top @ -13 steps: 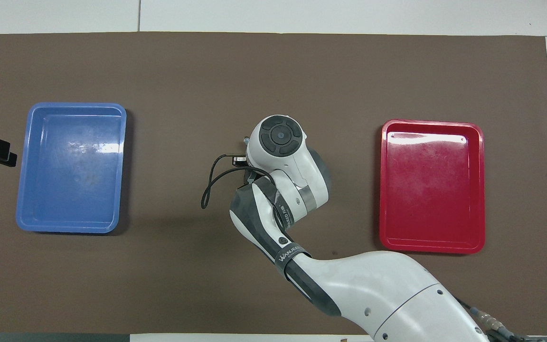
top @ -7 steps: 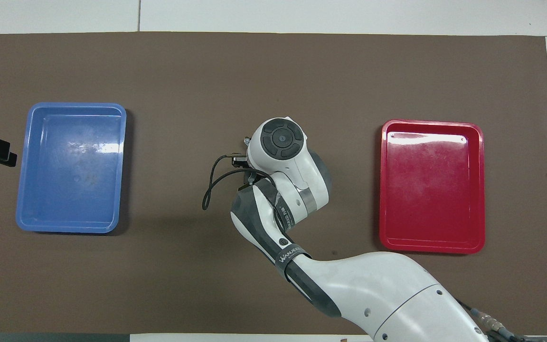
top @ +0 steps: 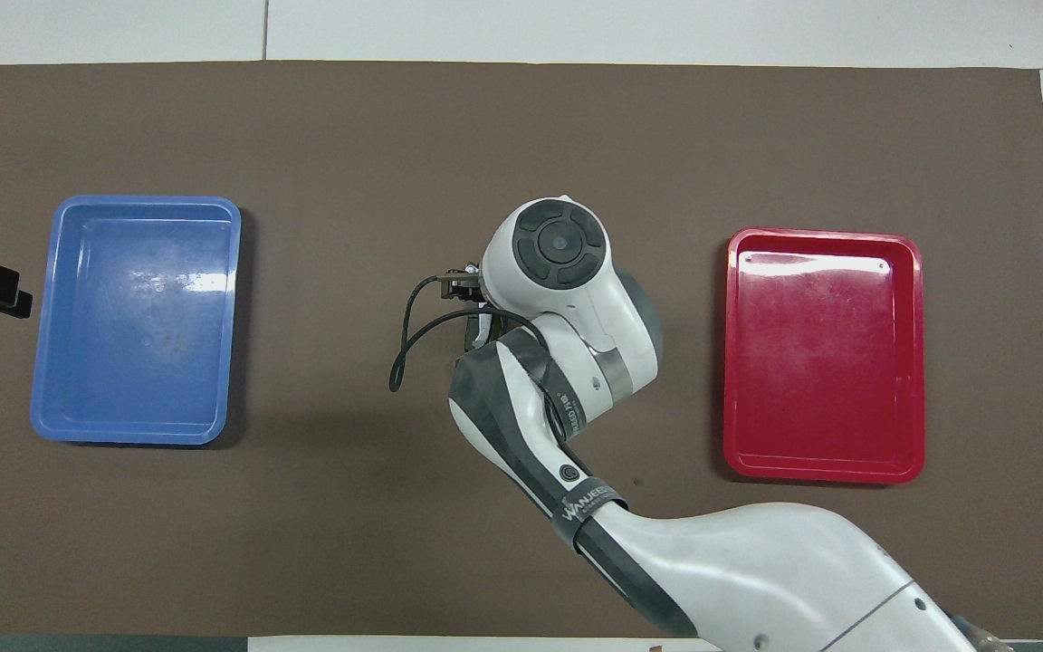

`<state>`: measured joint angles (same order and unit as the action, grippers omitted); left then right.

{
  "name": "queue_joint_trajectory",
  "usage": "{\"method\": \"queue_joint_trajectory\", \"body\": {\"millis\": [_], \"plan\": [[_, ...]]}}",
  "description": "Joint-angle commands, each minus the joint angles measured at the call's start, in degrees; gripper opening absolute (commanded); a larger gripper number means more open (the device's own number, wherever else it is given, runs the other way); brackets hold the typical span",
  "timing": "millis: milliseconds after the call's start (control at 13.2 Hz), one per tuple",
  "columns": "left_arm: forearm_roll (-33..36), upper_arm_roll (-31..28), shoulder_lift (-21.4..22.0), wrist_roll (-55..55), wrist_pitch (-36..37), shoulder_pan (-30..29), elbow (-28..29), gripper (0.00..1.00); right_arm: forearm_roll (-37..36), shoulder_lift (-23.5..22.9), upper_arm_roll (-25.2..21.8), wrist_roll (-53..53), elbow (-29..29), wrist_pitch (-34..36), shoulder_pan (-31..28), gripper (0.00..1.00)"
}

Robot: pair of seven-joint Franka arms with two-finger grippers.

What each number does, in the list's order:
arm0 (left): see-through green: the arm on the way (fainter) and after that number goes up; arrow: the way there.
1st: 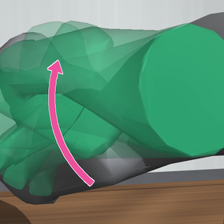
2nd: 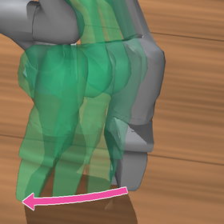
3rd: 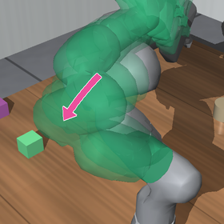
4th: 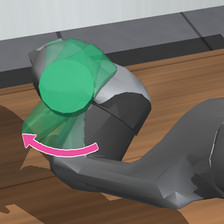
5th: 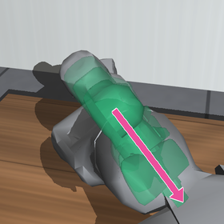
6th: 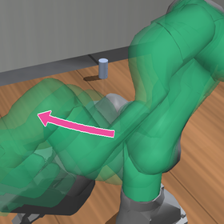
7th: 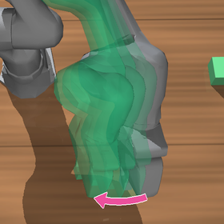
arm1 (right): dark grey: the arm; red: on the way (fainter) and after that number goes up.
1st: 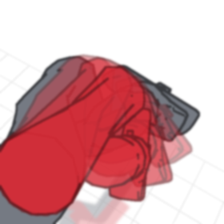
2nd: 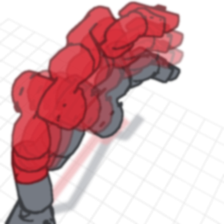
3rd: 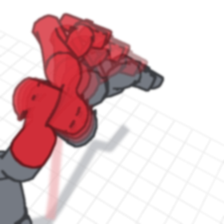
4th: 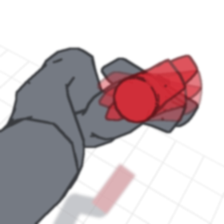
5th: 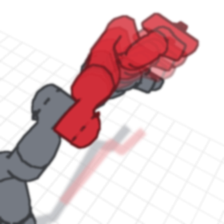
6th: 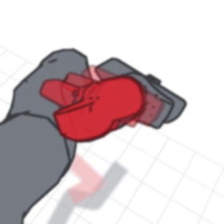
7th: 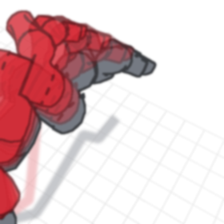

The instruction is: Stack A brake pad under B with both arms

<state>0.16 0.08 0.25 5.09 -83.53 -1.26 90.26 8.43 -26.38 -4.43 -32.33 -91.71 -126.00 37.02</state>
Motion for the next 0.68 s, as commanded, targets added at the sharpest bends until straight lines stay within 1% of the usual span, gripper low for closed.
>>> {"method": "queue_joint_trajectory", "body": {"millis": [0, 75, 377, 604], "plan": [[0.2, 0.3, 1.4, 0.9, -0.9, -0.6, 1.7, 1.0, -1.4, 8.2, 0.7, 1.0, -1.9, 8.1, -6.9, 1.0], [0.2, 0.3, 1.4, 0.9, -0.9, -0.6, 1.7, 1.0, -1.4, 10.1, 0.7, 2.2, -1.8, 11.6, -9.7, 1.0], [0.2, 0.3, 1.5, 0.9, -0.9, -0.6, 1.7, 1.0, -1.7, 16.0, 0.7, 16.3, -1.9, 26.3, -21.9, 1.0], [0.2, 0.3, 1.4, 0.9, -0.9, -0.6, 1.7, 1.0, -7.2, 20.4, 0.7, 24.3, -1.9, 33.3, -29.1, 1.0]]}}
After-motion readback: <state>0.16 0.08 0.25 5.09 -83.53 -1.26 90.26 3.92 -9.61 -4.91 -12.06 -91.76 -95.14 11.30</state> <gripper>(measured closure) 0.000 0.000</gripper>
